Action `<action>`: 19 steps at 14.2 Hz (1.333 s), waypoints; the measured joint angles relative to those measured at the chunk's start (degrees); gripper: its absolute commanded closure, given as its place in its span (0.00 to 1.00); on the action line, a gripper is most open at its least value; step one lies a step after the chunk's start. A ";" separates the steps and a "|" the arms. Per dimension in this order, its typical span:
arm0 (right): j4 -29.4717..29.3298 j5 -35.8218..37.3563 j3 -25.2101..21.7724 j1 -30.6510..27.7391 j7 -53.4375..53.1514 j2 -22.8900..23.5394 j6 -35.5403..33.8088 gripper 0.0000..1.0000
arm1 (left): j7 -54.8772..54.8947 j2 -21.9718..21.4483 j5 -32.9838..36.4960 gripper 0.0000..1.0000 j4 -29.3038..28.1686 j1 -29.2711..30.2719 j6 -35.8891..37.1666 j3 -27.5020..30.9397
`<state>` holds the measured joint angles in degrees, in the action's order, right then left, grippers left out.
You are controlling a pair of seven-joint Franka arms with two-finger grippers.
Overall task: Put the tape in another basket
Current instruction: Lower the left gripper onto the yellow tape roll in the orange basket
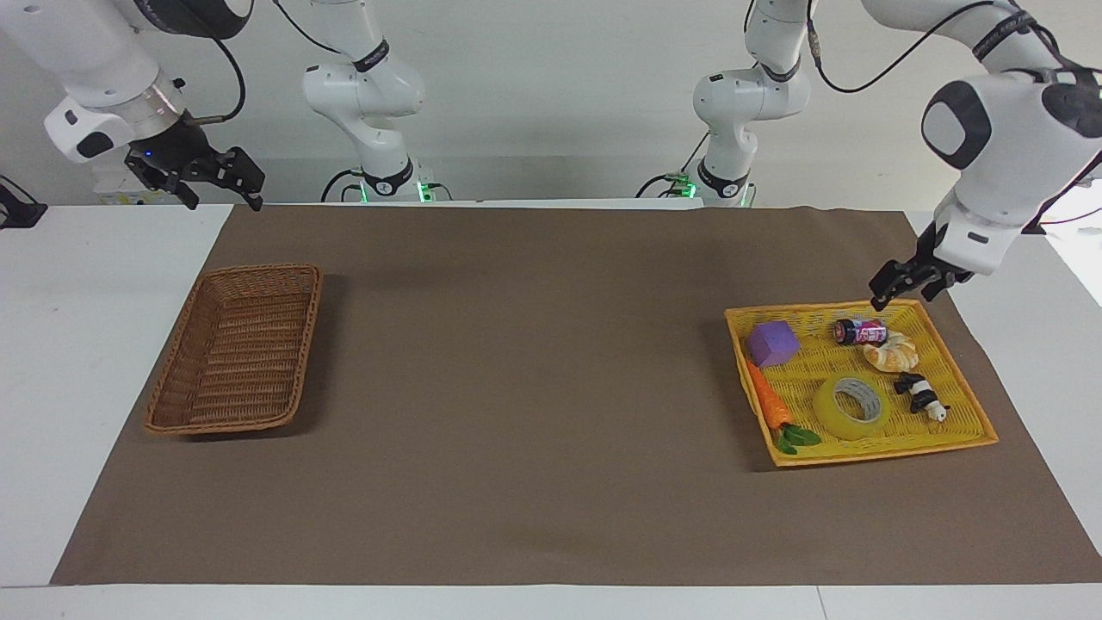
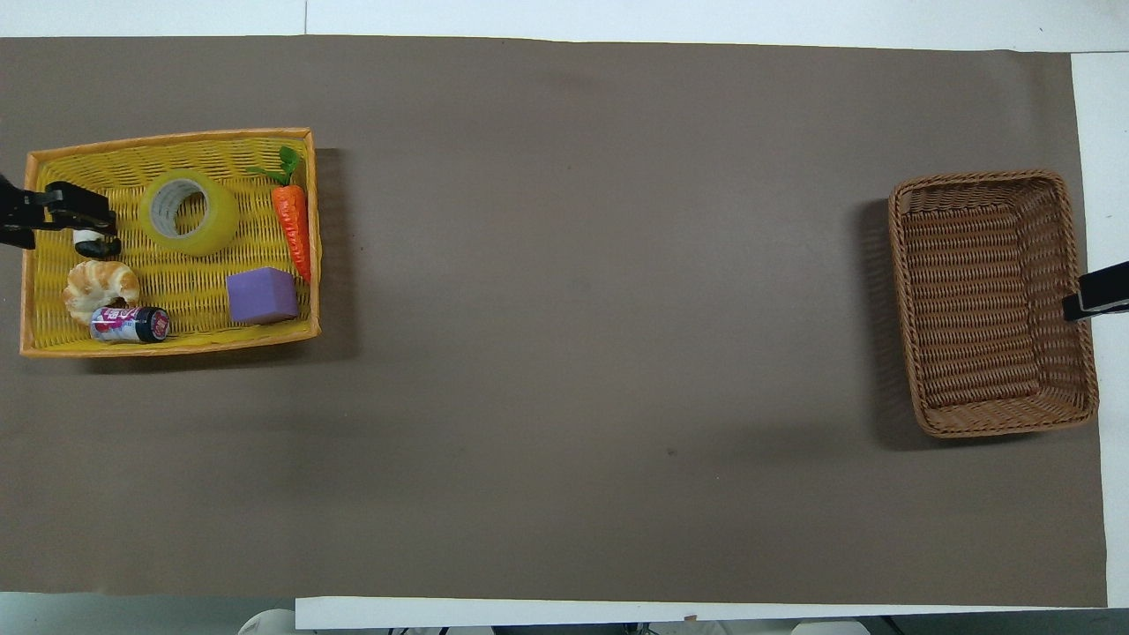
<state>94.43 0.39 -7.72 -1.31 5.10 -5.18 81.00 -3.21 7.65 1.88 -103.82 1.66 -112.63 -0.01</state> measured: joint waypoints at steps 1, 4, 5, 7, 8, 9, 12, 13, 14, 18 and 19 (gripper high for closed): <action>0.00 0.00 0.00 0.00 0.00 0.00 0.00 0.01 | -0.02 3.17 0.00 0.11 -0.01 0.29 -3.45 0.00; 0.00 0.00 0.00 0.00 0.00 0.00 0.00 0.01 | -0.04 10.09 0.00 0.17 0.60 2.07 -10.07 0.03; 0.00 0.00 0.00 0.00 0.00 0.00 0.00 0.01 | -0.04 11.60 -0.05 0.17 1.20 2.98 -11.40 0.04; 0.00 0.00 0.00 0.00 0.00 0.00 0.00 0.01 | -0.04 14.48 -0.92 0.18 3.21 3.87 -12.34 0.03; 0.00 0.00 0.00 0.00 0.00 0.00 0.00 0.01 | -0.04 15.79 -1.79 0.18 4.21 3.86 -12.48 -0.04; 0.00 0.00 0.00 0.00 0.00 0.00 0.00 0.01 | -0.04 16.69 -2.38 0.19 4.92 3.84 -12.51 -0.24; 0.03 0.00 0.00 0.00 0.00 0.00 0.00 0.01 | -0.06 17.27 -2.90 0.33 5.37 3.83 -12.41 -0.47; 0.03 0.00 0.00 0.00 0.00 -0.01 0.00 0.01 | -0.06 17.32 -2.91 0.36 4.94 3.83 -12.36 -0.47; 0.03 0.00 0.00 0.00 0.00 -0.01 0.00 0.01 | -0.06 17.37 -2.91 0.38 4.02 3.83 -12.36 -0.49; 0.03 0.00 0.00 0.00 0.00 -0.01 0.00 0.01 | -0.05 18.26 -2.94 0.73 1.77 3.81 -12.85 -0.66; 0.03 0.00 0.00 0.00 0.00 -0.01 0.00 0.01 | -0.05 18.20 -2.94 1.00 1.78 3.82 -12.98 -0.64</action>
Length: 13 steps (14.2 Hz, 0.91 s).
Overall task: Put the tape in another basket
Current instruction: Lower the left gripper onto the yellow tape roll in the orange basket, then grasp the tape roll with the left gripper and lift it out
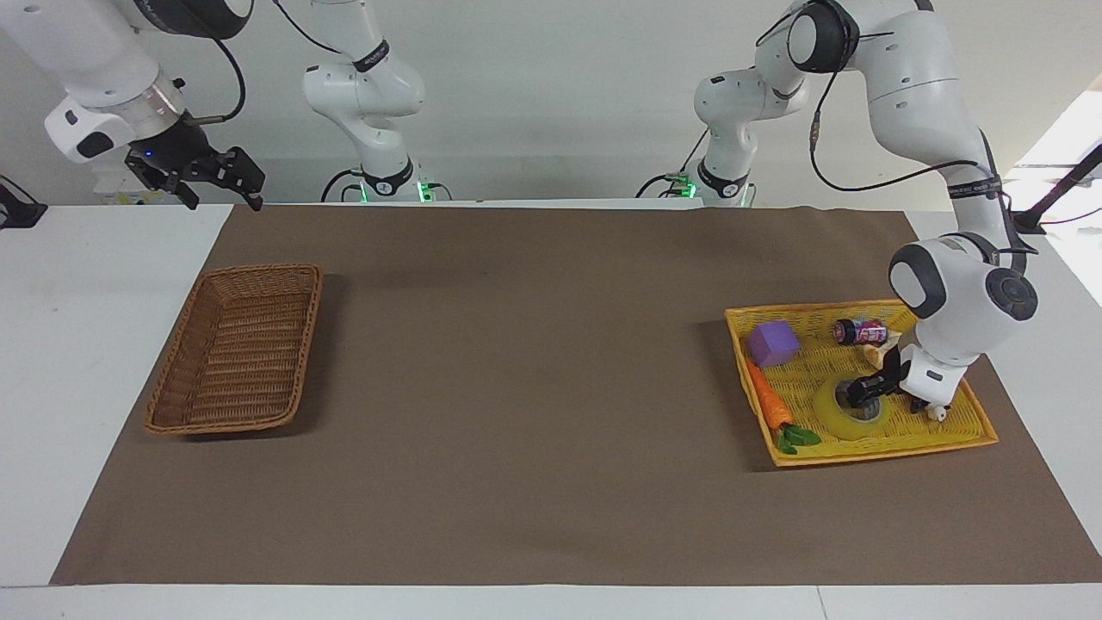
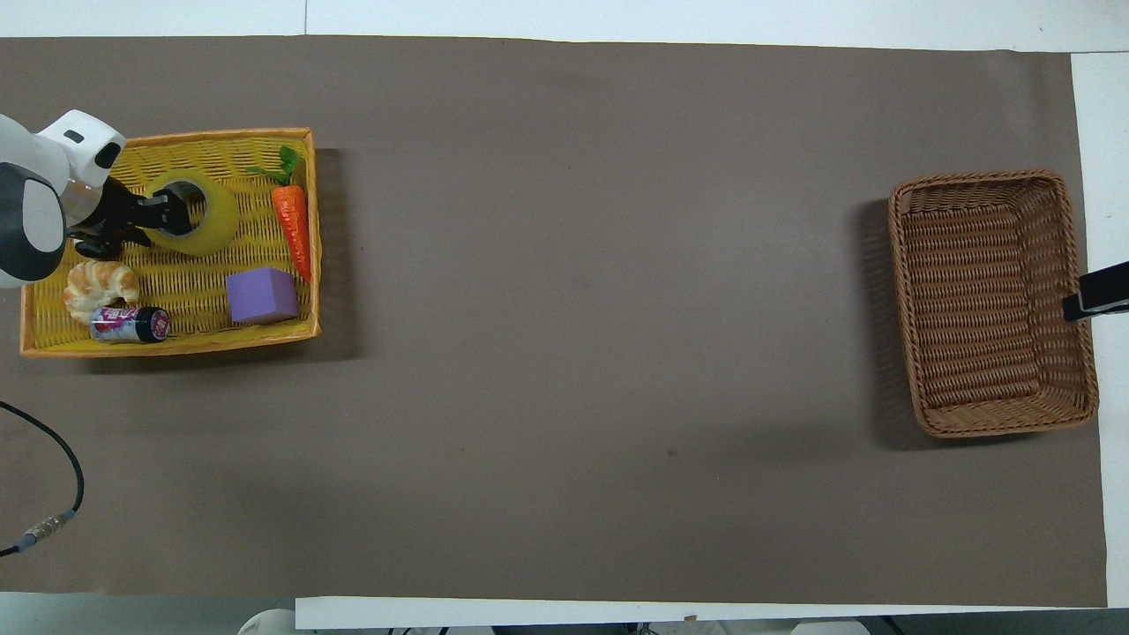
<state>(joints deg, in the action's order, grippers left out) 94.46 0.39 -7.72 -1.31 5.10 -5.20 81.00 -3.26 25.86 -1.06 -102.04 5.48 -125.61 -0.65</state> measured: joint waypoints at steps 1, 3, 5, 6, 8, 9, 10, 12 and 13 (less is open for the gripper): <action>0.00 0.00 0.00 0.00 0.00 0.00 0.00 0.01 | 0.00 0.00 0.00 1.00 0.00 -0.01 0.00 -0.01; 0.00 0.00 0.00 0.00 0.00 0.00 0.00 0.01 | 0.00 -0.15 -0.19 1.00 0.49 -0.13 0.66 -0.12; 0.00 0.00 0.00 0.00 0.00 -0.01 0.00 0.01 | -0.08 -0.06 -0.61 1.00 2.73 -1.02 3.34 -0.35; 0.00 0.00 0.00 0.00 0.00 -0.01 0.00 0.01 | -0.18 -0.11 -1.11 1.00 4.02 -1.51 4.49 -0.41; 0.00 0.00 0.00 0.00 0.00 -0.01 0.00 0.01 | -0.79 -0.98 -4.26 1.00 6.63 -2.28 6.69 -0.56; 0.00 0.00 0.00 0.00 0.00 -0.01 0.00 0.01 | -1.79 -2.14 -6.39 1.00 7.86 -2.77 8.20 -0.71; 0.00 0.00 0.00 0.00 0.00 -0.01 0.00 0.01 | -3.61 -3.44 -7.60 1.00 9.05 -3.73 10.31 -0.79; 0.00 0.00 0.00 0.00 0.00 -0.01 0.00 0.01 | -9.94 -5.61 -8.99 1.00 12.23 -7.69 15.51 -1.11; 0.00 0.00 0.00 0.00 0.00 -0.01 0.00 0.01 | -14.33 -6.26 -10.57 1.00 13.62 -10.86 16.96 -1.42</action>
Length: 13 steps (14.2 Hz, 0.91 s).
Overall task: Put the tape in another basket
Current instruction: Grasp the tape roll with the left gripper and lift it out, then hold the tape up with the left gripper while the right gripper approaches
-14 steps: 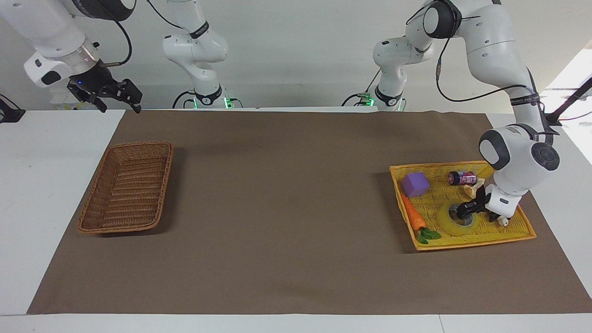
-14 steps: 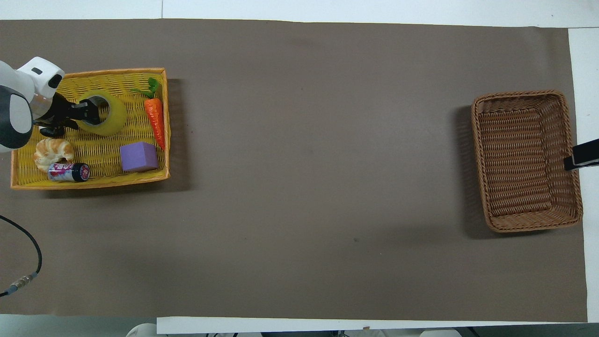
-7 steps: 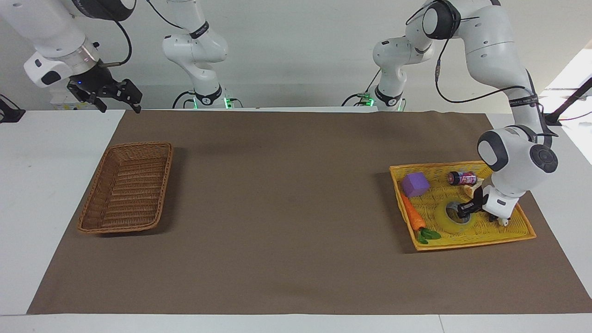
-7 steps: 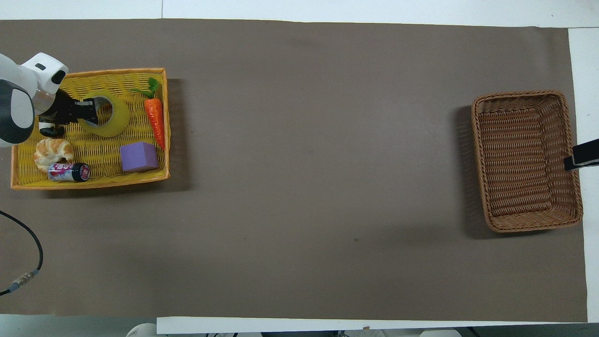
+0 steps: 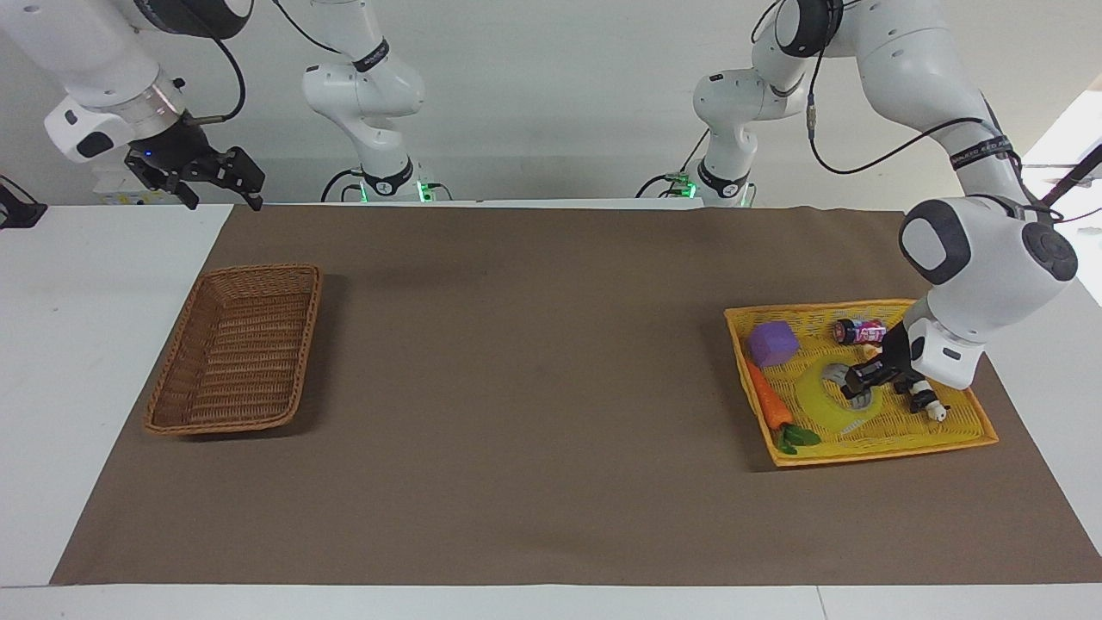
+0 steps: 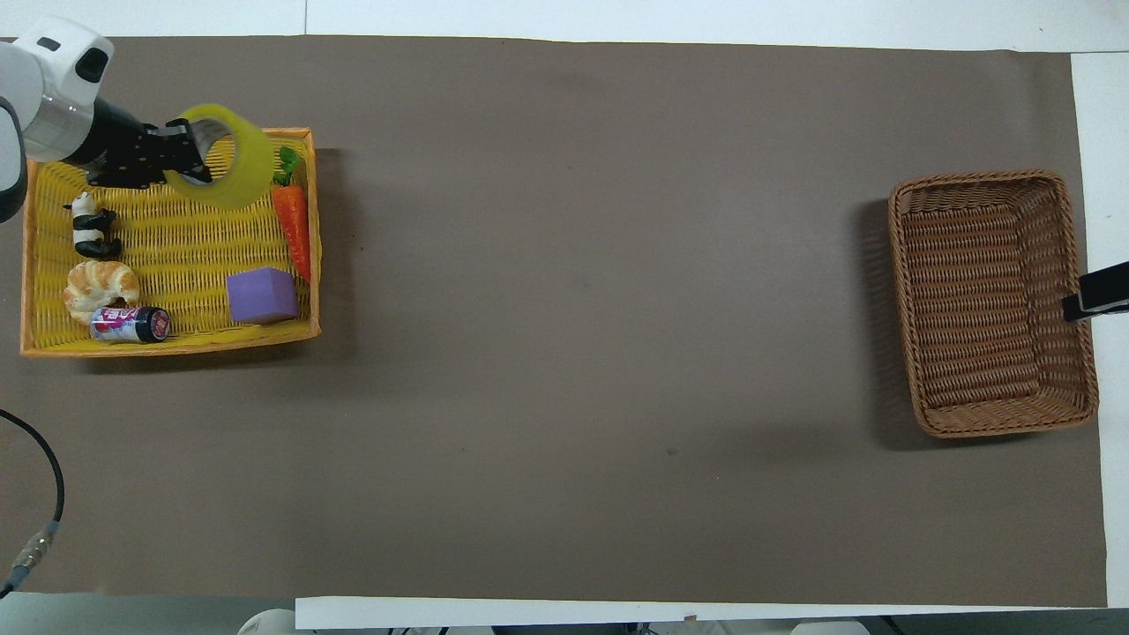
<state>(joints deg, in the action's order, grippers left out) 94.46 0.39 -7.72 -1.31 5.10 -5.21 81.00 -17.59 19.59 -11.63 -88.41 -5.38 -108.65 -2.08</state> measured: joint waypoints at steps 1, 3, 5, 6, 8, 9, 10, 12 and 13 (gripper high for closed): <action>0.00 0.00 0.00 0.00 0.00 0.00 0.00 0.01 | -4.28 -0.25 -1.26 1.00 0.89 -3.86 0.46 -0.24; 0.00 0.00 0.00 0.00 0.00 0.00 0.00 0.01 | -13.54 -0.20 -2.01 1.00 1.43 -12.49 0.14 -0.42; 0.00 0.00 0.00 0.00 0.00 0.00 0.00 0.01 | -19.70 -0.05 -2.45 1.00 1.69 -17.90 -0.03 -0.74; 0.00 0.00 0.00 0.00 0.00 0.00 0.00 0.01 | -21.80 0.01 -2.80 1.00 2.31 -19.73 -0.06 -0.84; 0.00 0.00 0.00 0.00 0.00 0.00 0.00 0.01 | -25.38 0.02 -2.86 1.00 3.73 -22.10 0.51 -0.92; 0.00 0.00 0.00 0.02 0.00 0.00 0.00 0.01 | -25.84 0.02 -2.86 1.00 4.23 -22.67 1.01 -0.89; 0.01 0.00 0.00 0.16 0.05 0.00 0.00 0.01 | -25.96 0.02 -2.86 1.00 4.71 -23.06 1.37 -0.91; -0.01 -0.01 0.07 1.25 0.14 -0.08 0.00 0.01 | -26.15 0.02 -2.86 1.00 5.42 -23.54 1.62 -0.91; -0.02 -0.01 0.11 1.89 0.14 -0.17 0.00 0.01 | -26.16 0.02 -2.86 1.00 5.56 -23.60 1.69 -0.91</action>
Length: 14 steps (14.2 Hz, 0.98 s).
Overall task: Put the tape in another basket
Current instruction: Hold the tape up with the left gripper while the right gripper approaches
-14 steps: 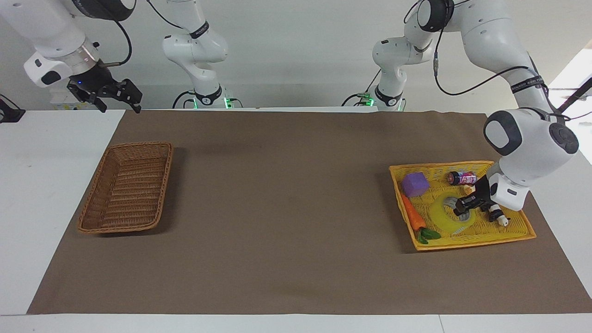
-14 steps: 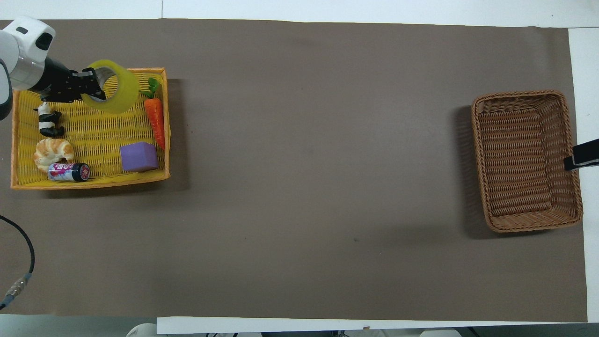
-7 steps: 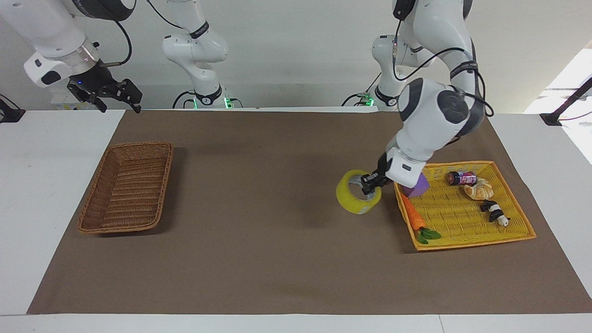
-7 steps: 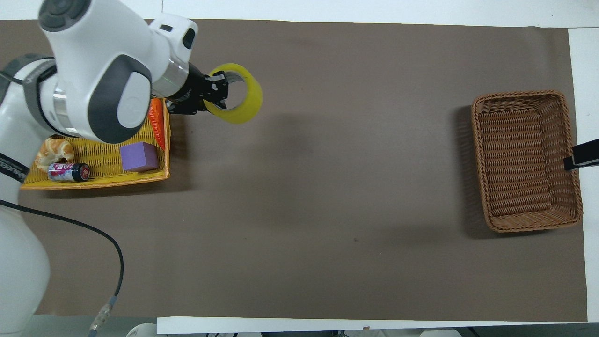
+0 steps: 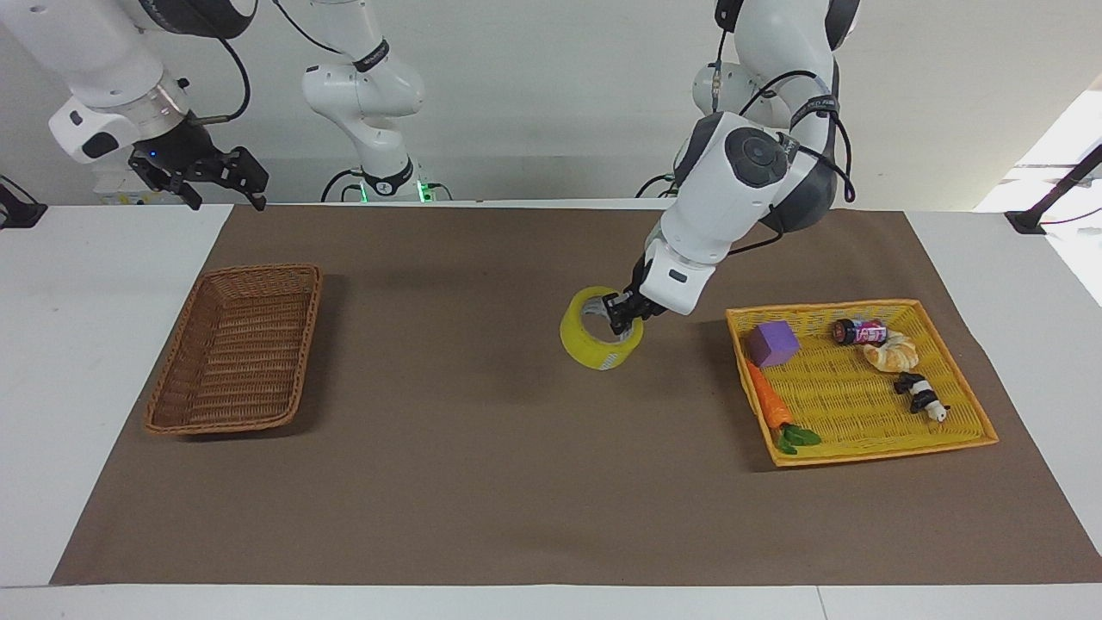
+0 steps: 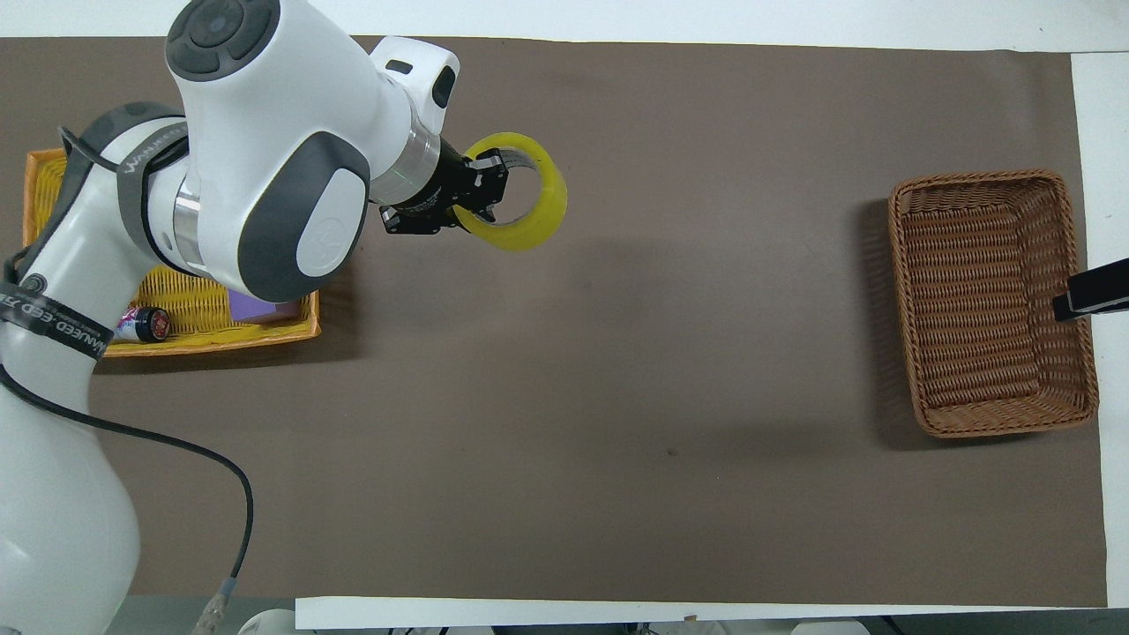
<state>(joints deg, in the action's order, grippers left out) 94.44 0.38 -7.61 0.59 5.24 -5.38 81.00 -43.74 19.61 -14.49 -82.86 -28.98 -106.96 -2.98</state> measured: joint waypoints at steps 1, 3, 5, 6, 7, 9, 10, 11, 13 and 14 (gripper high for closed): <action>0.00 -0.06 0.07 0.44 0.00 -0.09 0.08 0.01 | 0.00 0.00 0.00 1.00 0.03 0.00 0.04 0.01; 0.09 -5.76 0.21 0.61 0.00 -0.14 1.45 0.01 | 0.00 0.03 0.00 1.00 0.03 0.00 0.14 0.06; 0.93 -15.75 0.30 0.68 0.00 0.04 5.22 0.01 | 0.00 0.04 0.00 1.00 0.03 0.00 0.33 0.08; 1.79 -20.57 0.38 0.97 0.00 0.49 6.69 0.01 | 0.00 0.05 0.00 1.00 0.03 0.00 0.38 0.09; 2.80 -26.53 0.42 1.64 0.00 1.56 8.66 0.01 | -0.01 0.06 0.00 1.00 0.03 0.00 0.39 0.09; 5.07 -38.30 0.50 3.08 0.04 4.98 13.84 0.01 | -0.04 0.06 0.01 1.00 0.04 0.00 0.38 0.09; 6.45 -44.34 0.52 3.94 0.79 7.08 16.59 0.01 | -0.05 0.06 0.01 1.00 0.04 0.00 0.38 0.09; 7.74 -49.67 0.53 4.87 2.09 9.14 19.17 0.01 | -0.06 0.06 0.01 1.00 0.04 0.00 0.38 0.09; 9.82 -59.59 0.56 6.93 4.14 12.81 23.11 0.01 | -0.06 0.06 0.01 1.00 0.04 0.00 0.40 0.09; 10.51 -63.83 0.58 8.31 4.59 14.13 24.89 0.01 | -0.06 0.06 0.01 1.00 0.04 0.00 0.41 0.09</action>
<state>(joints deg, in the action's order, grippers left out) 104.95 -63.44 -7.03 8.89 9.83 8.76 105.88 -43.81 19.67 -14.48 -82.82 -28.98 -106.55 -2.90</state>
